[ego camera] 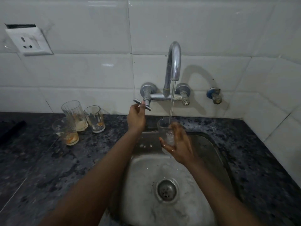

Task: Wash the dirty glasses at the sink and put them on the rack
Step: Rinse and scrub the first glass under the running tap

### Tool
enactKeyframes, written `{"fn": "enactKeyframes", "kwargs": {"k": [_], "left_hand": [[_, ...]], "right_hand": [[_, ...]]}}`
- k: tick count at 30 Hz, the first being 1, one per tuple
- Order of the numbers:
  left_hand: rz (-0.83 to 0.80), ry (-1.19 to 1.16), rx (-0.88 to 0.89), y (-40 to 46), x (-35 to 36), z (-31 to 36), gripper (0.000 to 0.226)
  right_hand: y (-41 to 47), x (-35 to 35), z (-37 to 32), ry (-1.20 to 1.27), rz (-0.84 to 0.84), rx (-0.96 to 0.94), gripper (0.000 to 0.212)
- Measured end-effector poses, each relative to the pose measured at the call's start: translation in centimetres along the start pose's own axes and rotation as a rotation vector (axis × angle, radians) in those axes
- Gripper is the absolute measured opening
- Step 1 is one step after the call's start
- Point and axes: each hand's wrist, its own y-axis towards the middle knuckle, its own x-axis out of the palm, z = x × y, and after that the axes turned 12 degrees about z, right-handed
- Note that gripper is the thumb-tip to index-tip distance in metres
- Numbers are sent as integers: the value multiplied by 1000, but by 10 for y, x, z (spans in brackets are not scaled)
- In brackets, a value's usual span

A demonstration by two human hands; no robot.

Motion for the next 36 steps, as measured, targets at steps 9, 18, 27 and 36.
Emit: {"fn": "enactKeyframes", "kwargs": {"k": [9,18,27,36], "left_hand": [[108,531,429,3,13,6,25],[-177,109,-27,-36,-8,-23,39],[-284,-450,-698,-110,-38,-75,45],[-406,-293,-743,-131,-72,-77,38]], "right_hand": [[23,3,-25,199,28,40,77],[28,0,-26,736,-326,951,51],[-3,-35,-63,371,-637,815,11],[-23,-32,-106,-336,-245,10,53]]}}
